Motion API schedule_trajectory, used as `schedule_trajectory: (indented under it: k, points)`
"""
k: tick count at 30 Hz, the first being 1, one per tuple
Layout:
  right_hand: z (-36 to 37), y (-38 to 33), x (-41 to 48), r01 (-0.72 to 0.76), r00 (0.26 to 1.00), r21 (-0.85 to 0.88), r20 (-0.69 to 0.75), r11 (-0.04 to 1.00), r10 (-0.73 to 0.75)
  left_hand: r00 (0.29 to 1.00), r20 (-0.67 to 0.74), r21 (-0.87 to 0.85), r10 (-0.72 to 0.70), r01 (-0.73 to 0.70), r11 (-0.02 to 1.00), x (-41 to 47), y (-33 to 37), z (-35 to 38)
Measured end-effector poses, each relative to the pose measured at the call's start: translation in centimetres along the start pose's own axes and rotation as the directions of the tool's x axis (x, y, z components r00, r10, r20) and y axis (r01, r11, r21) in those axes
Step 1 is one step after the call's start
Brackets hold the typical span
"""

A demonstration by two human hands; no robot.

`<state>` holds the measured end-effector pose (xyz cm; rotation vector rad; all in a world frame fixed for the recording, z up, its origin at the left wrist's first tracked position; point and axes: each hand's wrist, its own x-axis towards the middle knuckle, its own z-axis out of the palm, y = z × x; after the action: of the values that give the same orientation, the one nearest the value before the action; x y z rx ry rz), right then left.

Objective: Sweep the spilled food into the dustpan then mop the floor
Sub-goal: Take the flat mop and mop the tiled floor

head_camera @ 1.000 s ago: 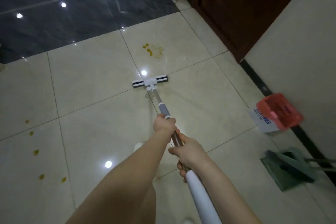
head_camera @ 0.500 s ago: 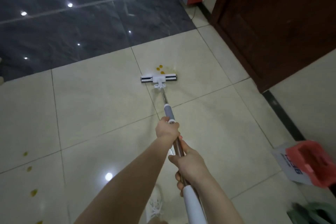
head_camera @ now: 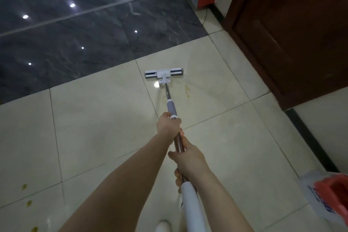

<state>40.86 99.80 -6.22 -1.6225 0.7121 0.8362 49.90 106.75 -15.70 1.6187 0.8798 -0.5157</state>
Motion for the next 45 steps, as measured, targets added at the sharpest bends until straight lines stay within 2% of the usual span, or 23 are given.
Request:
schedule_trajectory:
  k: [3, 10, 19, 23, 36, 41, 45]
  points:
    - [-0.9, -3.0, 3.0, 0.07, 0.997, -0.073, 0.017, 0.995, -0.069, 1.0, -0.017, 0.025, -0.012, 0.012, 1.0, 2.9, 3.2, 0.9]
    - [-2.3, -9.7, 7.9, 0.102, 0.994, -0.124, 0.046, 0.987, -0.097, 0.999, -0.035, 0.048, -0.006, 0.008, 0.999, 8.3, 9.4, 1.8]
    - [-0.2, -16.6, 12.9, 0.067, 0.998, -0.147, 0.008, 0.987, -0.066, 1.0, -0.006, 0.101, 0.031, -0.03, 0.994, 15.3, 14.7, 0.2]
    - [0.6, -17.3, 14.1, 0.045, 0.999, -0.13, -0.019, 0.99, -0.048, 0.999, 0.007, 0.134, 0.047, -0.047, 0.99, 16.4, 15.7, -0.4]
    - [-2.4, -7.8, 8.4, -0.01, 1.0, 0.089, -0.008, 0.996, 0.01, 0.999, 0.05, 0.138, 0.018, -0.025, 0.99, 7.7, 9.3, 2.0]
    - [-5.0, 1.6, 1.7, -0.01, 0.999, 0.065, -0.033, 0.998, 0.012, 0.996, 0.074, 0.203, 0.047, -0.061, 0.977, -1.1, 1.6, 4.5]
    - [-8.8, 11.9, -7.5, -0.055, 0.998, 0.183, -0.019, 0.982, 0.059, 0.99, 0.139, 0.154, 0.028, -0.049, 0.987, -10.7, -7.8, 7.6]
